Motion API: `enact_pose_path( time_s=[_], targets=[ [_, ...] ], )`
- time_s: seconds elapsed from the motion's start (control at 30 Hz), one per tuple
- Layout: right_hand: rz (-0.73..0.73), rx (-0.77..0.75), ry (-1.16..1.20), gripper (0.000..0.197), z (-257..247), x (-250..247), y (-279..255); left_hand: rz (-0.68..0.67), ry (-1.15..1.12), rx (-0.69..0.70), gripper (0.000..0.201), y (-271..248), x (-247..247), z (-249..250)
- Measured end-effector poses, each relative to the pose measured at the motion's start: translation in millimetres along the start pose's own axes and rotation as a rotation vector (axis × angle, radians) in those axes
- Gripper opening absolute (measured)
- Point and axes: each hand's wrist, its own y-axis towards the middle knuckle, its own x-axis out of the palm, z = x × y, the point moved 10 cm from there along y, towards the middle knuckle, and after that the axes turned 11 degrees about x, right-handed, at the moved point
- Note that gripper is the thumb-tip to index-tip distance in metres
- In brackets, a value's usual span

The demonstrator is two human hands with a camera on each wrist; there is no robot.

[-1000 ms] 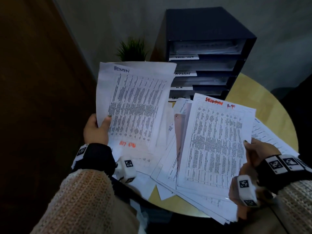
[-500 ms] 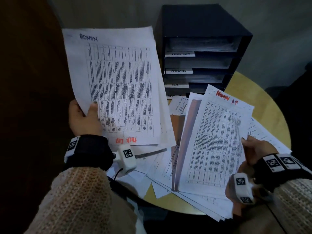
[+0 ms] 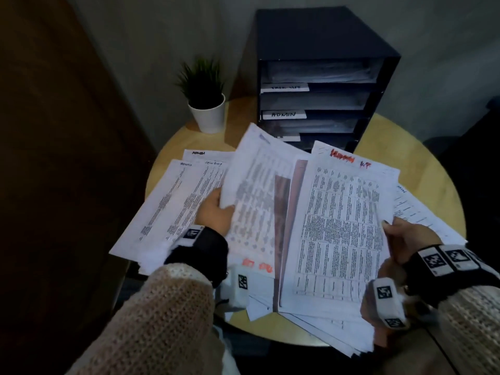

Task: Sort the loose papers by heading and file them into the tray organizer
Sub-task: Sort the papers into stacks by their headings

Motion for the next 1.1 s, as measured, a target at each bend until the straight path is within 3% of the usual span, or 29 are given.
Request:
enact_pose_path(
  time_s=[0.03,0.07,0.13,0.23,0.37,0.43,0.5,0.53,0.7,0.83,0.9,1.1],
  targets=[
    [-0.005,-0.018,-0.009,0.017,3,-8,12,-0.043,0.006,-0.004,0.037,-4,12,1],
    [0.001,0.006,-0.039,0.029,7,-13,17,-0.074,-0.006,-0.02,0.04,-7,22,1],
    [0.042,0.046,-0.071,0.013,1,-5,0,-0.102,-0.072,-0.064,0.043,-10,35,-1],
    [0.139,0.075,-0.186,0.023,-6,-2,-15,-0.196,-0.154,-0.114,0.044,-14,54,-8],
    [0.248,0.057,-0.331,0.014,-8,-9,-9,-0.397,0.075,-0.033,0.043,-23,76,-10],
    [0.261,0.044,-0.389,0.012,-11,-6,-5,-0.321,0.216,-0.009,0.044,-12,64,-16],
    [0.313,0.025,-0.596,0.018,-18,-5,-8,-0.173,0.32,-0.074,0.04,3,33,-29],
    [0.344,0.001,-0.69,0.021,-23,-5,-10,-0.143,0.39,-0.143,0.041,7,17,-39],
    [0.337,0.032,-0.697,0.016,-25,-2,-19,-0.09,0.595,-0.453,0.064,14,-57,-94],
    [0.269,0.062,-0.272,0.019,-22,-4,-21,-0.018,0.62,-0.529,0.071,10,-80,-113],
    [0.226,0.075,-0.053,0.008,-21,1,-29,0.046,0.603,-0.541,0.071,7,-87,-115],
    [0.182,0.036,0.243,0.025,-26,4,-31,0.035,0.519,-0.531,0.073,7,-80,-118]
  ],
)
